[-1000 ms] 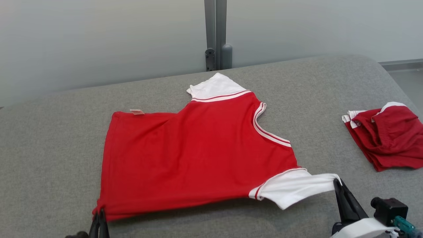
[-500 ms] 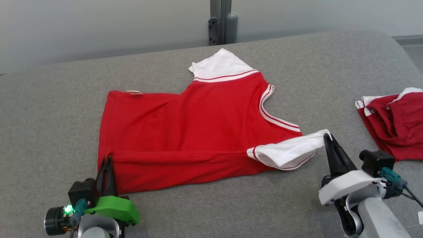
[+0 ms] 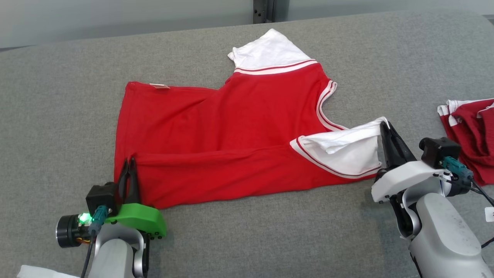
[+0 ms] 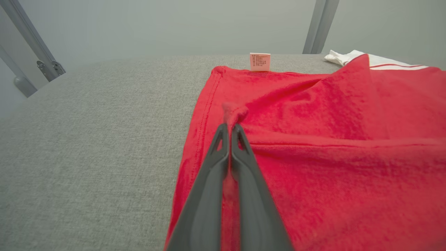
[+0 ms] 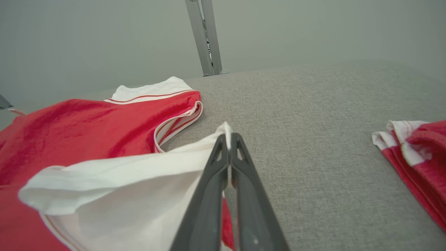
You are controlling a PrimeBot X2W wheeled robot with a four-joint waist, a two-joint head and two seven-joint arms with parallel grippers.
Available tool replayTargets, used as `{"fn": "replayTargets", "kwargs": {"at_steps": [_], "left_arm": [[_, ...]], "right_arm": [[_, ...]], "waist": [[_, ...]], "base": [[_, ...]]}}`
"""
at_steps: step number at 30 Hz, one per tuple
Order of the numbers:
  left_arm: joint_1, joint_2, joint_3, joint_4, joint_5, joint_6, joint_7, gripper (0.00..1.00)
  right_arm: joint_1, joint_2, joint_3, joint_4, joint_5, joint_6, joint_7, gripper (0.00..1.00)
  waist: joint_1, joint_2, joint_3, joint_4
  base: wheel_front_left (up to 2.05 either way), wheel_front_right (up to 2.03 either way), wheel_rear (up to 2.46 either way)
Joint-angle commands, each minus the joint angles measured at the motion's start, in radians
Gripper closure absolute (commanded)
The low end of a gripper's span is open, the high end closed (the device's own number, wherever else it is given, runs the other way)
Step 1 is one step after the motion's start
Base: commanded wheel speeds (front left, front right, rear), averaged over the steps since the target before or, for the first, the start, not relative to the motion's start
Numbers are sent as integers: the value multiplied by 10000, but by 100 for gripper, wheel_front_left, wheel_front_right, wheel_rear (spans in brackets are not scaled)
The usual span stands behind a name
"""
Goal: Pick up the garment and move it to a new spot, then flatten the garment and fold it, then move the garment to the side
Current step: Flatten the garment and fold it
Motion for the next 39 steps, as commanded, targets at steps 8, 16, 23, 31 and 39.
{"fn": "replayTargets", "kwargs": {"at_steps": [8, 16, 23, 31, 39], "left_arm": [[-412, 53, -180, 3, -166, 215, -1, 0], [196, 54, -155, -562, -510, 498, -1, 0], [971, 54, -35, -962, -715, 631, -1, 0], [1399, 53, 83, -888, -617, 576, -1, 0], [1255, 53, 63, -789, -503, 484, -1, 0]], "right_arm": [[-591, 14, -206, 235, -151, -19, -22, 0], [74, 60, -501, -494, -174, -19, -21, 0], [1324, -44, 78, -994, 64, -18, -21, 0], [1918, -53, 469, -679, 233, -18, -21, 0], [1502, -46, 457, 185, 370, -18, -22, 0]], "waist": [[0, 0, 394, 163], [0, 0, 440, 218], [0, 0, 234, 166], [0, 0, 65, 48], [0, 0, 72, 139]], "base": [[0, 0, 0], [0, 0, 0], [0, 0, 0], [0, 0, 0], [0, 0, 0]]}}
